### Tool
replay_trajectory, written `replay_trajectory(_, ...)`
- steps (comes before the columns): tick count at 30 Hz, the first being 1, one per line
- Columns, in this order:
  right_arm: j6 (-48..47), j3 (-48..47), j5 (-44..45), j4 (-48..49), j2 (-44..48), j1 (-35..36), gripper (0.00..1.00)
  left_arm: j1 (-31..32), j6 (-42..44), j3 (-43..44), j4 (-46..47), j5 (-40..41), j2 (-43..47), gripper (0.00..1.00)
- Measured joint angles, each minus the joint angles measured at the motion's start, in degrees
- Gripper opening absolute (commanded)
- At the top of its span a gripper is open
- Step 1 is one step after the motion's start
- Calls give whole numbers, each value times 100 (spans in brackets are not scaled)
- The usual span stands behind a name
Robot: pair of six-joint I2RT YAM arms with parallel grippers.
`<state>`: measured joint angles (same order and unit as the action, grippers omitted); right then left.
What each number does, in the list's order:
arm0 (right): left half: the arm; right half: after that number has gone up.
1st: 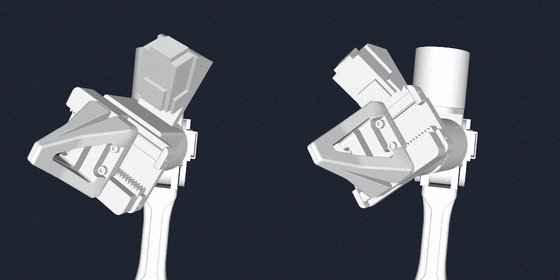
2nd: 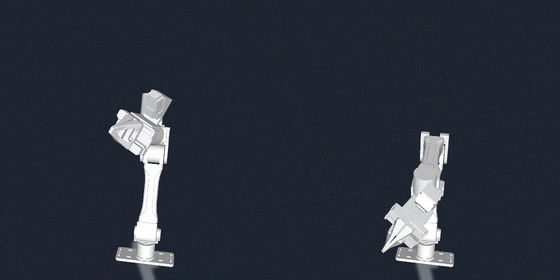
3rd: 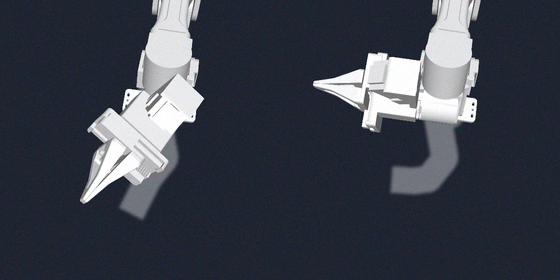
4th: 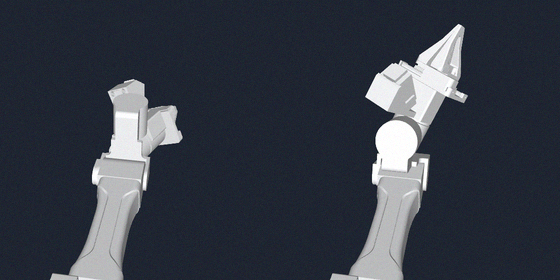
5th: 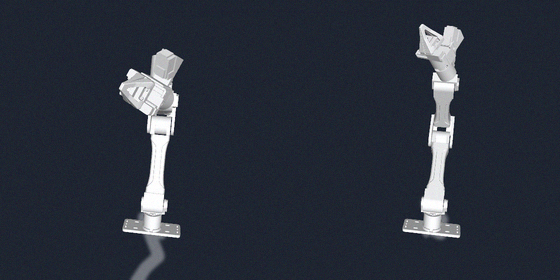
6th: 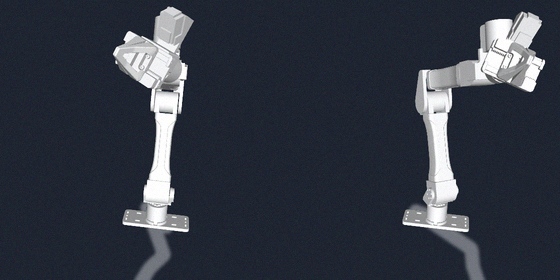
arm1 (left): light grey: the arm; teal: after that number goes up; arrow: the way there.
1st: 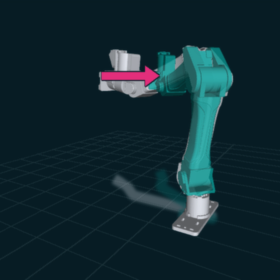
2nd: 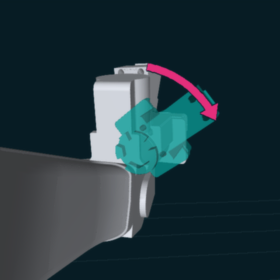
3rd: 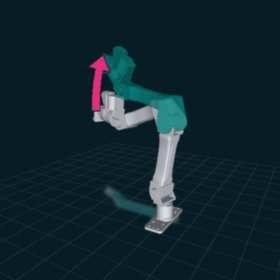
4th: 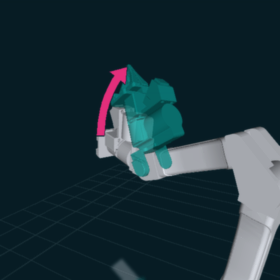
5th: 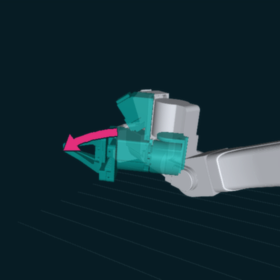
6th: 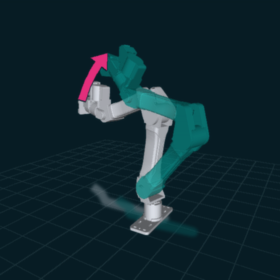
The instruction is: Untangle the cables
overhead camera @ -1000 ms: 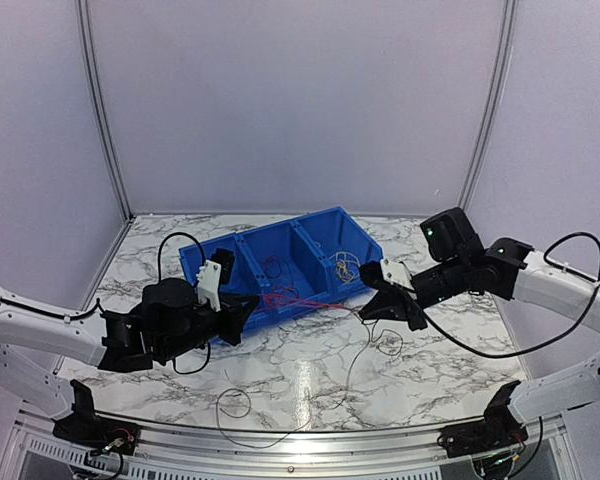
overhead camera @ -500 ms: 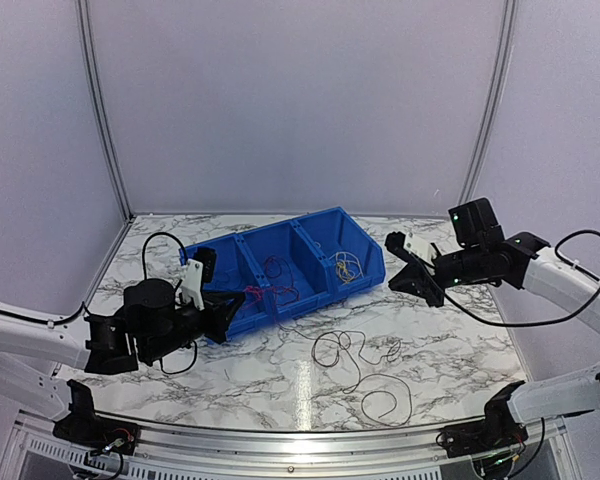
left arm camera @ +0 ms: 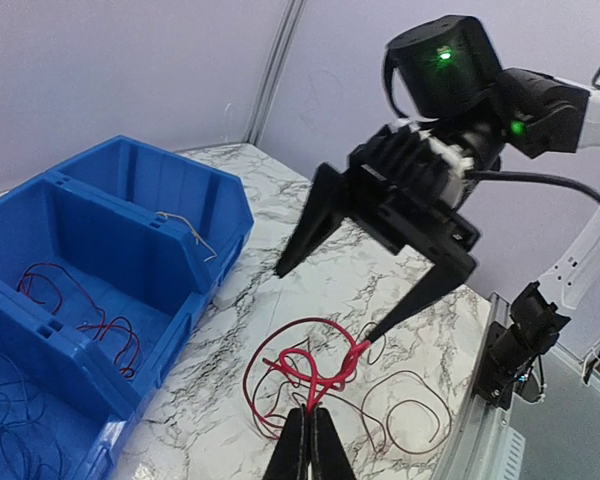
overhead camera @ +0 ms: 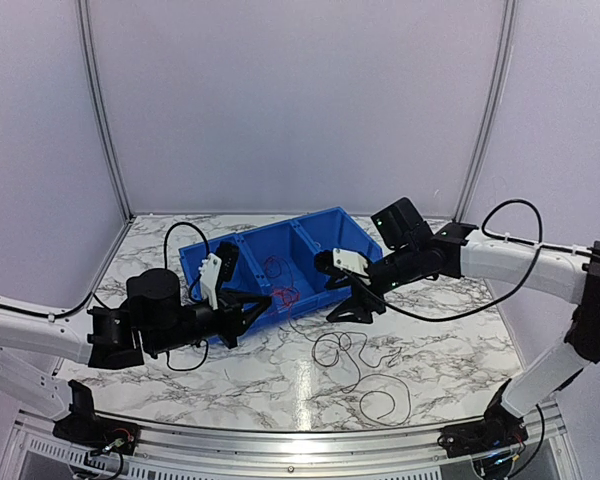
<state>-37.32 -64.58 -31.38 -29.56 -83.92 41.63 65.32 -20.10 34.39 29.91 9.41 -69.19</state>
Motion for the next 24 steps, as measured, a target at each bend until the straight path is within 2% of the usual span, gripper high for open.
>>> replay_trajectory(5, 24, -365, -63, 205, -544, 20, 80, 15, -22, 74, 4, -299, 33, 0)
replay_trajectory(8, 61, -590, -289, 343, -654, 76, 75, 24, -35, 122, 2, -446, 37, 0)
replay_trajectory(9, 72, -649, -372, 417, -664, 120, 70, 26, -37, 131, 4, -470, 37, 0)
replay_trajectory(12, 103, -774, -614, 551, -678, 291, 41, 33, -46, 151, 7, -533, 39, 0)
replay_trajectory(15, 122, -944, -763, 535, -737, 426, 7, 33, -46, 151, 4, -555, 44, 0)
replay_trajectory(16, 103, -1019, -782, 505, -763, 457, 0, 33, -46, 151, 2, -553, 52, 0)
replay_trajectory(19, 59, -1102, -739, 402, -719, 463, 0, 33, -48, 149, -2, -433, 131, 0)
replay_trajectory(24, -4, -1108, -535, 107, -247, 437, 0, 37, -105, 98, -68, 275, 396, 0)
